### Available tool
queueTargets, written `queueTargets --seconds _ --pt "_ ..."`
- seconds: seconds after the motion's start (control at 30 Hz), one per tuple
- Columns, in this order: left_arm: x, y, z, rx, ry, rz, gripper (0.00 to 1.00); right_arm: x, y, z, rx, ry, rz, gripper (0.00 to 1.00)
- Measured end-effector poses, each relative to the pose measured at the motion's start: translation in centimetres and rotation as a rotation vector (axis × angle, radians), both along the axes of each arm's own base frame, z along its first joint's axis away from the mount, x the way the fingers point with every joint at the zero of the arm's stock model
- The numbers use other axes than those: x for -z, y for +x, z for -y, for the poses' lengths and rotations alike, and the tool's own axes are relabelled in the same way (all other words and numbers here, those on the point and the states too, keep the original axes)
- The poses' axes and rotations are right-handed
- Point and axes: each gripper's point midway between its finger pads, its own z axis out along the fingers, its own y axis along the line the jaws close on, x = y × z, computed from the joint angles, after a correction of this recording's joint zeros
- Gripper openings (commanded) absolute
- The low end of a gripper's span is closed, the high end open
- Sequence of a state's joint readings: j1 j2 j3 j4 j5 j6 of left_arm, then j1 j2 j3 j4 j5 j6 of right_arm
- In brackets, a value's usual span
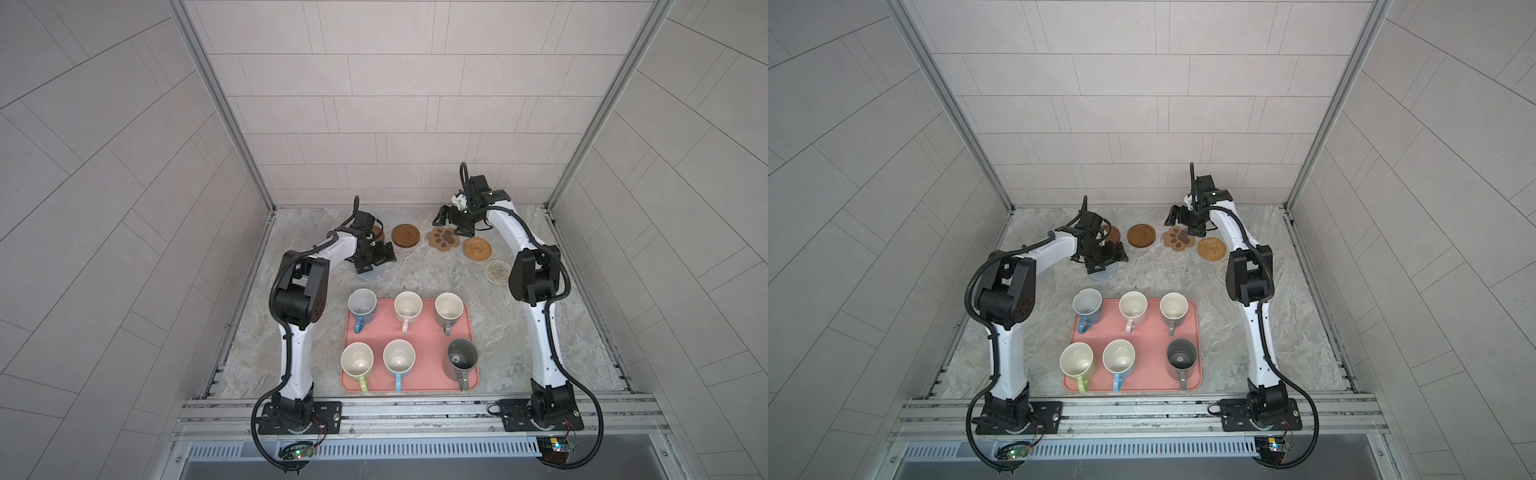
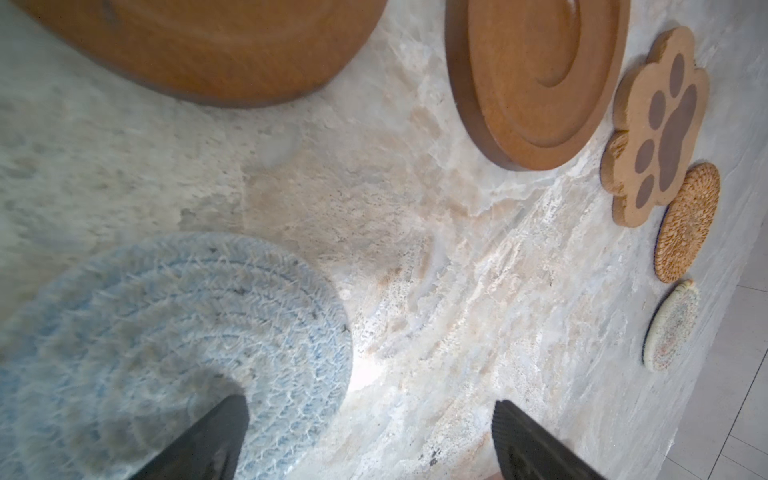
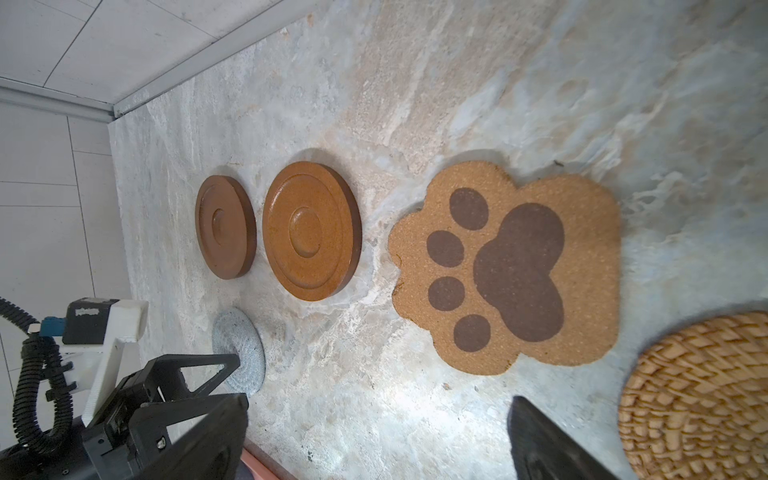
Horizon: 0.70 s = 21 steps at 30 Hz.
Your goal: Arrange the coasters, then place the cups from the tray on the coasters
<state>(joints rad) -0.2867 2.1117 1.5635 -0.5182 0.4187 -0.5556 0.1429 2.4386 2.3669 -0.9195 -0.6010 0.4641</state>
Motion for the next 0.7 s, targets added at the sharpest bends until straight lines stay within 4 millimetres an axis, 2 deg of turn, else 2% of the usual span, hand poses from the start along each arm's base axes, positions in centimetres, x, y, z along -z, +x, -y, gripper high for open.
queueTargets --seconds 0.7 --pt "0.22 0.25 -0.61 0.008 0.052 -0.015 1.0 0.01 -0.01 0.01 0.004 0.001 -0.003 1.0"
